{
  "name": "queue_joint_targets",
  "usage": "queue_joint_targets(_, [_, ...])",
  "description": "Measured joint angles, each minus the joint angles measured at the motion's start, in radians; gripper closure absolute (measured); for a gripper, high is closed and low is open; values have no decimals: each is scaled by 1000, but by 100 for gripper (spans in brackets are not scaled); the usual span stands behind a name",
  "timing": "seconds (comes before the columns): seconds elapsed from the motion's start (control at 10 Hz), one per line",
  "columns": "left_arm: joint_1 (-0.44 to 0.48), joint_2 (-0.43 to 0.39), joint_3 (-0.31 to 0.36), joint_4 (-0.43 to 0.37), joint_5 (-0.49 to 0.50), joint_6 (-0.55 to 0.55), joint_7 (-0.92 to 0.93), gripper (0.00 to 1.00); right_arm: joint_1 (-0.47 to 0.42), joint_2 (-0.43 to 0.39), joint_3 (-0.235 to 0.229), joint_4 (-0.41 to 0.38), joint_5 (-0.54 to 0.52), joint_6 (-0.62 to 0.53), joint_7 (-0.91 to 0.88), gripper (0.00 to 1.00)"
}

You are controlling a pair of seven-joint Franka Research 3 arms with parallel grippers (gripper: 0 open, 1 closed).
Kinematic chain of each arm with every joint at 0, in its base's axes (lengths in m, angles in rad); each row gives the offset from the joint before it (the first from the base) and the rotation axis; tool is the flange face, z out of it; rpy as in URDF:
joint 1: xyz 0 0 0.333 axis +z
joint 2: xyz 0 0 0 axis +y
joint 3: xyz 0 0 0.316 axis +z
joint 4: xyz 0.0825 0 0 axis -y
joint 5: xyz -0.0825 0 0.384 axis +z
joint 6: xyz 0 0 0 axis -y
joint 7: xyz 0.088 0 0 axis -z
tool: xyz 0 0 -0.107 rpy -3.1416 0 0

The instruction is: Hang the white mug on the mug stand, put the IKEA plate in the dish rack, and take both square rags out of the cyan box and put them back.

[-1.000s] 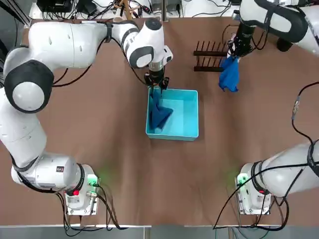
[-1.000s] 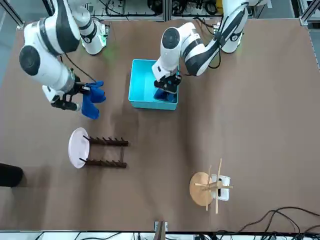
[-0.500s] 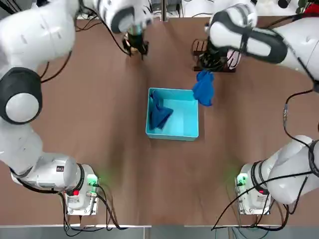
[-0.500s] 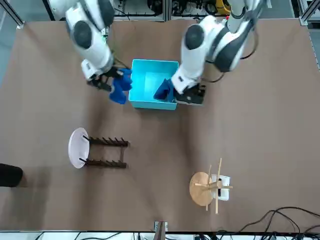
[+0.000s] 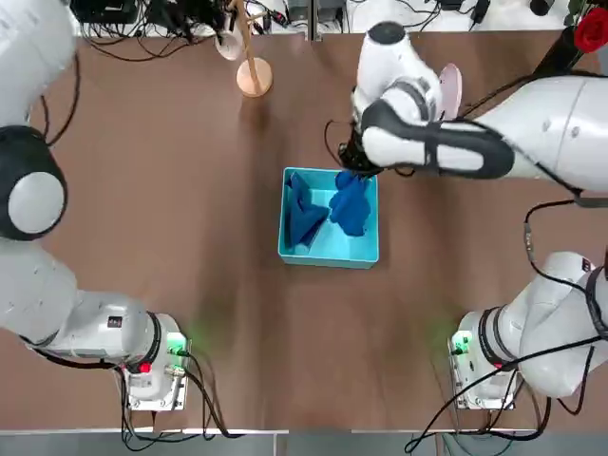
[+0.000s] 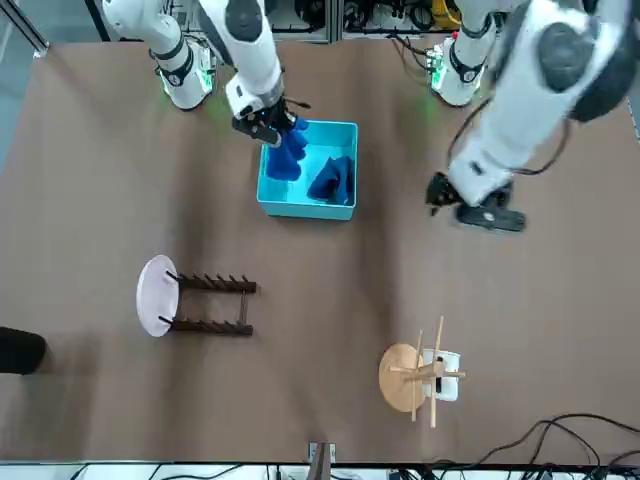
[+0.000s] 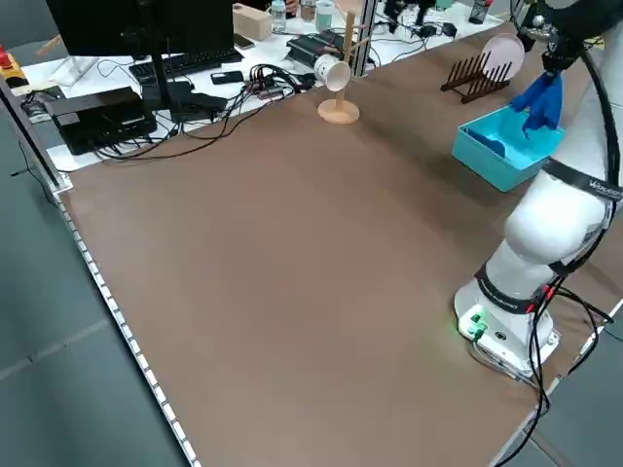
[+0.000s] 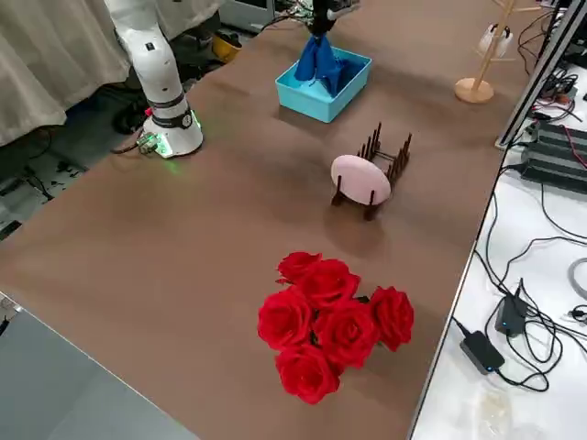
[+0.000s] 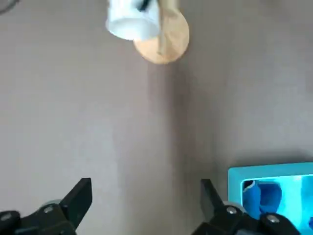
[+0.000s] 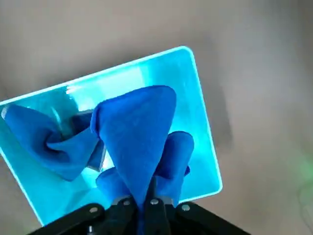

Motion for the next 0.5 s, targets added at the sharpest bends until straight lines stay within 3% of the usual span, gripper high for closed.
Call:
queue_joint_targets(0.3, [0,-81,167,14,-17,-55,99,0,0,27,-8,-65,-1,82,0,95])
queue_joint_targets(0.5, [-3,-106,236,29,-17,-107,126,0,0,65,-10,-71,-1,117,0,85])
